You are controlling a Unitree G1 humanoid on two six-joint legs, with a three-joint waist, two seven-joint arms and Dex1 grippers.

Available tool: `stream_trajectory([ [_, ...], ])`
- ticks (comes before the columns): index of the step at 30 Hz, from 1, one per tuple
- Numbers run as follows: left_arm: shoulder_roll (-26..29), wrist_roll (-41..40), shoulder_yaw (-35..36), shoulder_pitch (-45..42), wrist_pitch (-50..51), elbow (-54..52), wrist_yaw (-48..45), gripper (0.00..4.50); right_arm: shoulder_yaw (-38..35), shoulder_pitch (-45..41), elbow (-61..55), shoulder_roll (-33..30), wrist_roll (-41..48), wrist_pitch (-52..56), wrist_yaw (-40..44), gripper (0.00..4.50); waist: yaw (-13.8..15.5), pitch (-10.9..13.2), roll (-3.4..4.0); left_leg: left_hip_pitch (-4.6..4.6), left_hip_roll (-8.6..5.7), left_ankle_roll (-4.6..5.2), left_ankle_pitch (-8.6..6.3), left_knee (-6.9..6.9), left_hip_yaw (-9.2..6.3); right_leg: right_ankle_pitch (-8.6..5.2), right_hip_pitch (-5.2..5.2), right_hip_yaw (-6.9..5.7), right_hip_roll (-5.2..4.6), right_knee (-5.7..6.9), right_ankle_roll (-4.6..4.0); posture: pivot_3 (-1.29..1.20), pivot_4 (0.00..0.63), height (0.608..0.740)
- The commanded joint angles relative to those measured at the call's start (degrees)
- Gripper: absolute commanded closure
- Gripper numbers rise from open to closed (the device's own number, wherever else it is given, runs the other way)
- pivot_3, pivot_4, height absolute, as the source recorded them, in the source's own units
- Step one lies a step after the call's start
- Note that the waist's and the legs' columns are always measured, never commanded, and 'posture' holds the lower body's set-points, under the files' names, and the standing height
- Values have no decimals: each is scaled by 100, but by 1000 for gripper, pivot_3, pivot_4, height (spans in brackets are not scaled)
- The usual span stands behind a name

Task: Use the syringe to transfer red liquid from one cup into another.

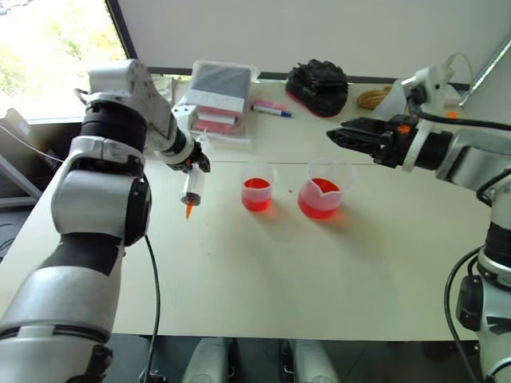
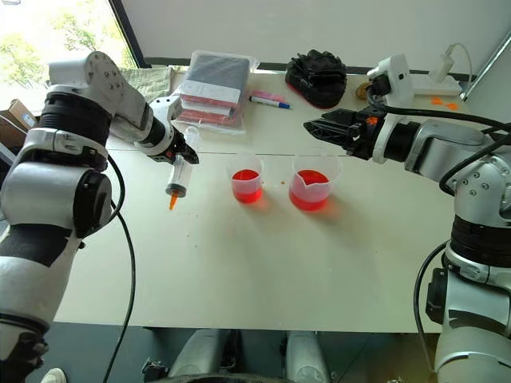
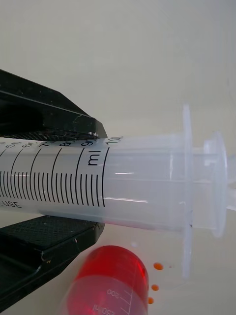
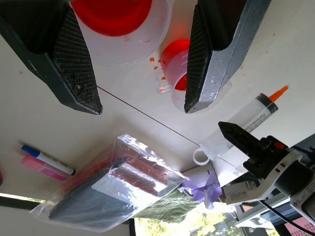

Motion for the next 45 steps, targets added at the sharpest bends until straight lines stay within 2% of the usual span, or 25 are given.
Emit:
stream_trajectory([
  [1, -97, 83, -237, -196, 47, 169, -75, 2972, -345, 48, -362, -302, 449, 310, 212, 1748, 2, 0, 0, 0, 0, 0, 0, 0, 0, 0, 0, 1, -1, 0, 0, 0, 150, 740],
  [5, -296, 366, -236, -27, 47, 341, 30, 2972, -335, 523, -1121, -961, 1176, 757, 946, 1748, 16, 0, 0, -4, 0, 2, -1, 0, -1, 0, 0, 1, -3, -3, 0, 0, 150, 740],
  [11, -559, 660, 89, 244, 39, 105, 58, 2972, 125, 1281, -1841, -1770, 921, 332, 1630, 1748, -2, 2, -4, -3, 0, 36, -20, 2, 1, 1, -2, 6, -7, 0, -1, 0, 150, 740],
  [17, -746, 934, 368, 418, -14, -63, 150, 2972, 296, 1561, -1971, -1997, 660, -9, 1745, 1748, 19, 2, -4, -4, -3, 9, -5, 3, 3, 1, -8, 8, -13, 7, -1, 0, 150, 740],
  [25, -868, 1306, 673, 567, -103, -7, 301, 2972, 340, 1551, -1962, -1983, 605, -99, 1667, 1748, 19, 2, -4, -4, -3, 7, -4, 3, 4, 1, -10, 8, -12, 10, -1, 0, 150, 740],
  [27, -889, 1376, 767, 567, -112, 3, 343, 2021, 350, 1547, -1973, -1970, 611, -105, 1630, 1660, 20, 2, -5, -4, -3, 6, -4, 3, 4, 1, -10, 7, -12, 10, -1, 0, 150, 740],
  [33, -944, 1577, 1045, 626, -87, -74, 561, 180, 374, 1560, -1977, -1960, 609, -122, 1566, 1660, 26, 2, -5, -4, -4, 6, -4, 4, 5, 1, -9, 7, -12, 11, 0, 0, 150, 740],
  [34, -935, 1590, 1074, 633, -29, -109, 555, 31, 379, 1559, -1970, -1963, 604, -128, 1563, 1660, 25, 2, -5, -4, -5, 6, -4, 4, 5, 1, -9, 7, -13, 11, 0, 0, 150, 740],
  [40, -753, 1511, 1708, 648, 47, -542, 698, 31, 427, 1555, -1879, -2011, 536, -189, 1642, 1660, 18, 2, -5, -3, -6, 5, -3, 5, 6, 1, -12, 7, -12, 19, 0, 0, 150, 740],
  [45, -883, 1221, 2696, 1862, -424, -3567, 637, 31, 631, 1495, -1723, -2010, 288, -417, 1826, 1660, -1, 1, -3, 3, -5, -2, 0, 5, 10, 1, -16, 12, -16, 40, -1, 0, 150, 740],
])
